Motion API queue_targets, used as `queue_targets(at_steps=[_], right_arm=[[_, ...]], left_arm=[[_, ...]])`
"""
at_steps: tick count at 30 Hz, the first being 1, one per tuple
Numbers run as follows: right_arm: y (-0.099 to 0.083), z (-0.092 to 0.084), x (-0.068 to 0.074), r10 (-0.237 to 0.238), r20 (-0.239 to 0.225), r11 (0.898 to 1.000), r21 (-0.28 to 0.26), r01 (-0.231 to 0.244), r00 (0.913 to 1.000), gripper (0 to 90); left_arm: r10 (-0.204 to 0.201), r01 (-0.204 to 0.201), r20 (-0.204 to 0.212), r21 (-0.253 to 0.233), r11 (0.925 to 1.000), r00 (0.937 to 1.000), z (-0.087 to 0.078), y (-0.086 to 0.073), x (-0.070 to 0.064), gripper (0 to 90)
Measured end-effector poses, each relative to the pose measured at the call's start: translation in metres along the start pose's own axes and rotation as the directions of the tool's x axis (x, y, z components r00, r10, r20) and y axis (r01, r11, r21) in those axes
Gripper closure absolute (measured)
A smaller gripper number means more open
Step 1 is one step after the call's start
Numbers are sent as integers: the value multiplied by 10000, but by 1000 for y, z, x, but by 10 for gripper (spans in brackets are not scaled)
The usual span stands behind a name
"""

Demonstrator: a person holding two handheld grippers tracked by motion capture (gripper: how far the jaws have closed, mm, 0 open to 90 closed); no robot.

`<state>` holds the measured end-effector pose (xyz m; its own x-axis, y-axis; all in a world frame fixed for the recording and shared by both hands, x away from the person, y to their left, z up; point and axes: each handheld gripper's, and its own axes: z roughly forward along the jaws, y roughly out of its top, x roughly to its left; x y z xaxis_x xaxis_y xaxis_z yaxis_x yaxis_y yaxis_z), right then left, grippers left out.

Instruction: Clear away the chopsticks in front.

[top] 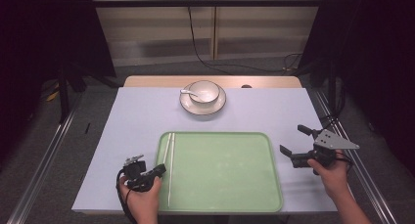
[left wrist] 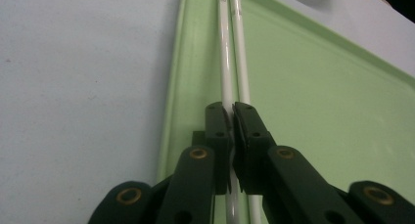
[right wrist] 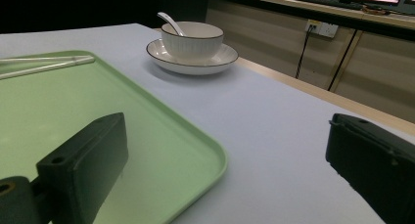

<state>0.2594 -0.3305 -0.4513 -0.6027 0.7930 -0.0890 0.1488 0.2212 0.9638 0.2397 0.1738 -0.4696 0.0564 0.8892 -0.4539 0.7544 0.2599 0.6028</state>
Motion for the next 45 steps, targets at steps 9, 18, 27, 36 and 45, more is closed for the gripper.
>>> queue_targets(at_steps=[9,18,27,36,45], right_arm=[[0,0,0,16,18,10000,-1,-16,10000,16],[0,1,0,17,14,10000,-3,-17,10000,16],[0,0,0,4,-10,10000,23,-4,10000,16],[0,0,0,-11,0,10000,15,11,10000,16],[0,0,0,15,13,10000,17,-15,10000,16]], left_arm=[[-75,75,-46,171,9998,10000,5,-3,-1,857],[76,-74,-112,261,9996,9999,6,-2,-2,857],[150,-144,-213,254,9996,9997,6,-2,-3,854],[128,-121,-296,228,9997,9995,7,-2,-5,847],[64,-60,-195,199,9998,9998,8,-2,-5,843]])
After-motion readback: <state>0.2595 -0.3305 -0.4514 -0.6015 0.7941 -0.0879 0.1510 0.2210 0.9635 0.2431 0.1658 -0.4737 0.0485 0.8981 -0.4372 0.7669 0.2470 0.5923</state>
